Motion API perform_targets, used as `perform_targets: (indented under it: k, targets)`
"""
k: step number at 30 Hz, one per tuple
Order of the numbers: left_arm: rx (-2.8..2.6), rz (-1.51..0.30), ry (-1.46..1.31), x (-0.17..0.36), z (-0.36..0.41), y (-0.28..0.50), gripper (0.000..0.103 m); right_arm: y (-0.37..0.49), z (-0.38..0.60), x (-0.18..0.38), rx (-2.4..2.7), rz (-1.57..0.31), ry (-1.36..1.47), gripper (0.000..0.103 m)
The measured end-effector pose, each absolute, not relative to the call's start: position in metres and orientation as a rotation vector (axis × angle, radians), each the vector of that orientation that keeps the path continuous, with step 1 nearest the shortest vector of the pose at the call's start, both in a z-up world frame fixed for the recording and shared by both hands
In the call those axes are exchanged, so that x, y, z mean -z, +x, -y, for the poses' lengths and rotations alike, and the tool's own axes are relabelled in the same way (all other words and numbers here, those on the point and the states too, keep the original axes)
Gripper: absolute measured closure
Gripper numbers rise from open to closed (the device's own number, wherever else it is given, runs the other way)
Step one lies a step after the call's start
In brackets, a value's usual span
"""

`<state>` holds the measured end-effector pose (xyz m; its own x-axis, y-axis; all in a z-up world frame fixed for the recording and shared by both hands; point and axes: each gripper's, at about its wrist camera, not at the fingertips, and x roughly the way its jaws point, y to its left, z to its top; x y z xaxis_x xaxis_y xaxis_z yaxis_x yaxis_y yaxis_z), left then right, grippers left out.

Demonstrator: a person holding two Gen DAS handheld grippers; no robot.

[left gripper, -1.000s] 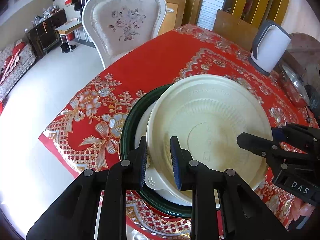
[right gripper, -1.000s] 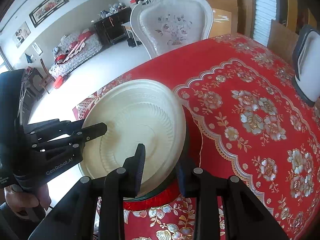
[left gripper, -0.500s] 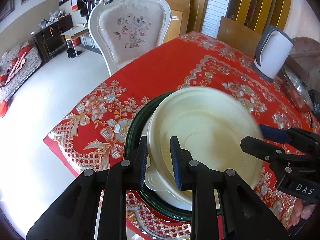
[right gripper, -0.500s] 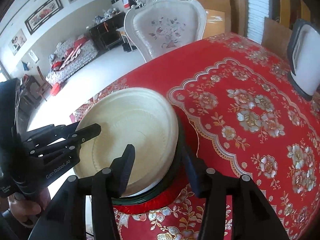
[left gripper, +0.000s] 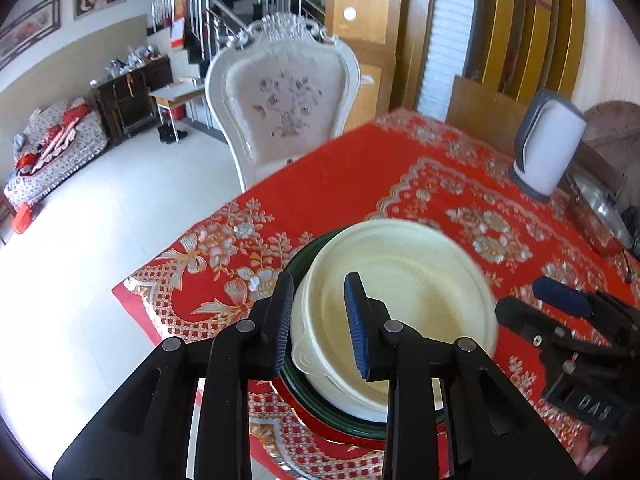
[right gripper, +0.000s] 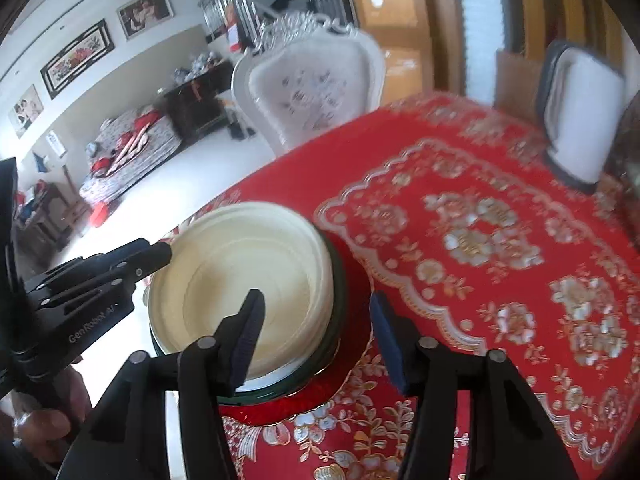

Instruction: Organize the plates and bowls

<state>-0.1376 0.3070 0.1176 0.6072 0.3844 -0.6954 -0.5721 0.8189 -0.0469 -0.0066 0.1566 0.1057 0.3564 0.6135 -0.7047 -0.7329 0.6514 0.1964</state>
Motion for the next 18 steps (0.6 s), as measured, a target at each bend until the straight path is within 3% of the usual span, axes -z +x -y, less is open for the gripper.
perform_targets:
  k: [11, 12, 13, 15, 18]
  targets:
    - [-0.668, -0.582, -0.286, -0.116, -0.285, -0.158, 0.077, -0.026, -0.144, -0.111, -0.678, -0.646, -0.137, 0.026]
    - [-0.675, -0.566, -0.281, -0.116, -0.283, -0.161, 0.071, -0.026, -0.144, -0.111, -0.674, -0.637, -0.135, 0.026]
    - [-0.680, -0.549, -0.274, -0.117, -0.281, -0.163, 0.052, -0.027, -0.144, -0.111, -0.668, -0.626, -0.132, 0.026]
    - [-0.693, -0.507, -0.259, -0.119, -0.275, -0.169, 0.033, -0.030, -0.145, -0.111, -0.660, -0.602, -0.122, 0.026]
    - [-0.713, -0.448, -0.218, -0.125, -0.269, -0.178, 0.033, -0.033, -0.145, -0.111, -0.657, -0.585, -0.106, 0.024]
